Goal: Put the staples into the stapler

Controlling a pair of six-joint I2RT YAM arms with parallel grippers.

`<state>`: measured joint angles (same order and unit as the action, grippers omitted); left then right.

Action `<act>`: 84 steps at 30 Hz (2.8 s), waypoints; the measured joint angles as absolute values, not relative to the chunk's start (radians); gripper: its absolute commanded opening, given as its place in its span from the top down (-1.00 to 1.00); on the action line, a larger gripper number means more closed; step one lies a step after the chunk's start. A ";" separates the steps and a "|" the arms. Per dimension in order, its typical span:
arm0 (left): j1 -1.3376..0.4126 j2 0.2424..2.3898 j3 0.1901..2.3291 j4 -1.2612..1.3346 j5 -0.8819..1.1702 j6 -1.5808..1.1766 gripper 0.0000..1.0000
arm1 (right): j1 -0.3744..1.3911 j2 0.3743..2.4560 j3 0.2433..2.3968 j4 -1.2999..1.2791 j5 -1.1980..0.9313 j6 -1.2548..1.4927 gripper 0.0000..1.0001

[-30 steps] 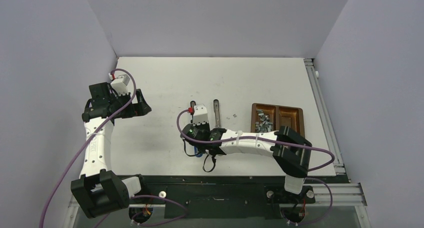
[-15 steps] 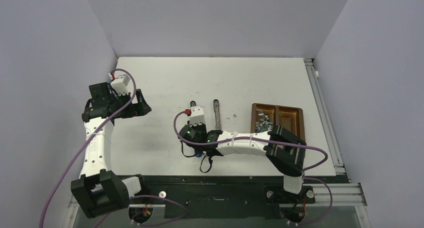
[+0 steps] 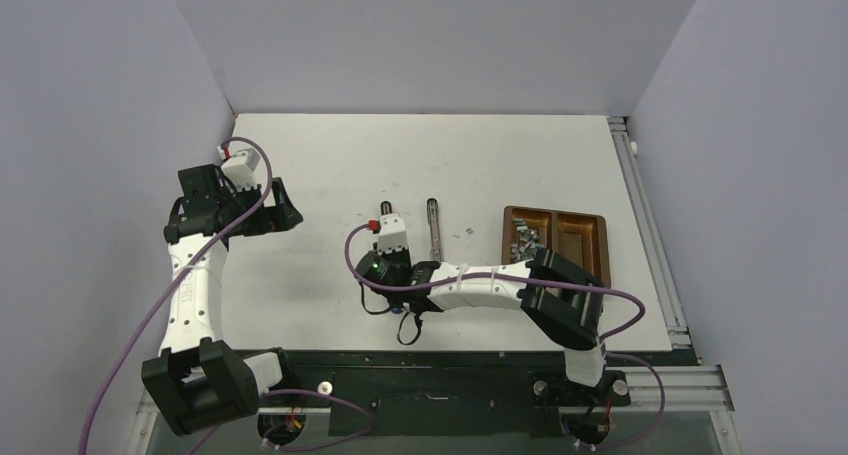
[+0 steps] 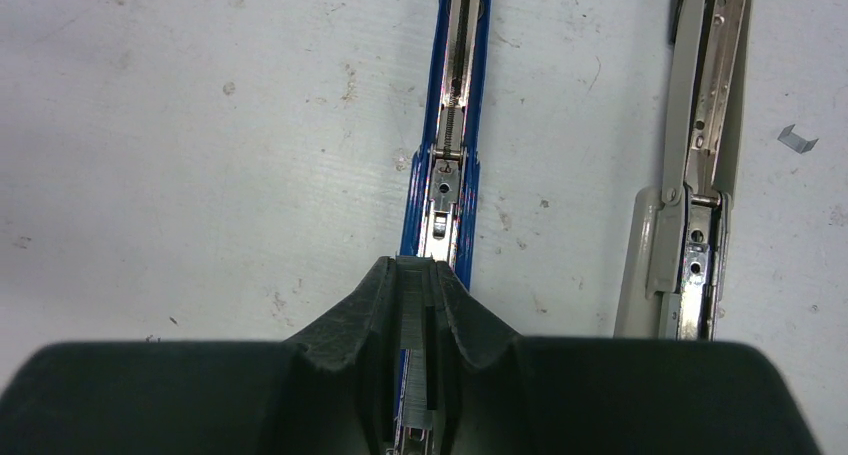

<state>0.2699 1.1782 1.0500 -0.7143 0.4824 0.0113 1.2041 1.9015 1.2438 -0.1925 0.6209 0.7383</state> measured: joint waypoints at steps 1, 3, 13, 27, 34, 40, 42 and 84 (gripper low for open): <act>0.270 1.178 1.050 -0.714 0.482 0.011 -0.93 | 1.203 1.902 1.244 -0.190 0.621 0.738 0.83; 0.270 1.178 1.050 -0.714 0.482 0.011 -0.93 | 1.201 1.903 1.243 -0.186 0.621 0.738 0.83; 0.270 1.178 1.050 -0.714 0.482 0.011 -0.93 | 1.192 1.905 1.222 -0.179 0.620 0.746 0.83; 0.270 1.178 1.050 -0.714 0.482 0.011 -0.92 | 1.191 1.906 1.217 -0.178 0.613 0.750 0.83; 0.270 1.178 1.050 -0.714 0.482 0.011 -0.92 | 1.185 1.908 1.217 -0.177 0.605 0.753 0.83; 0.270 1.178 1.050 -0.714 0.482 0.011 -0.92 | 1.179 1.908 1.217 -0.175 0.599 0.754 0.83; 0.270 1.178 1.050 -0.714 0.482 0.011 -0.92 | 1.179 1.908 1.217 -0.173 0.597 0.754 0.83; 0.270 1.178 1.050 -0.714 0.482 0.011 -0.93 | 1.176 1.912 1.209 -0.167 0.579 0.761 0.83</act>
<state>0.2699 1.1782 1.0500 -0.7143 0.4816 0.0113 1.1763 1.9121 1.2095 -0.1665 0.5785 0.7609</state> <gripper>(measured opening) 0.963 0.113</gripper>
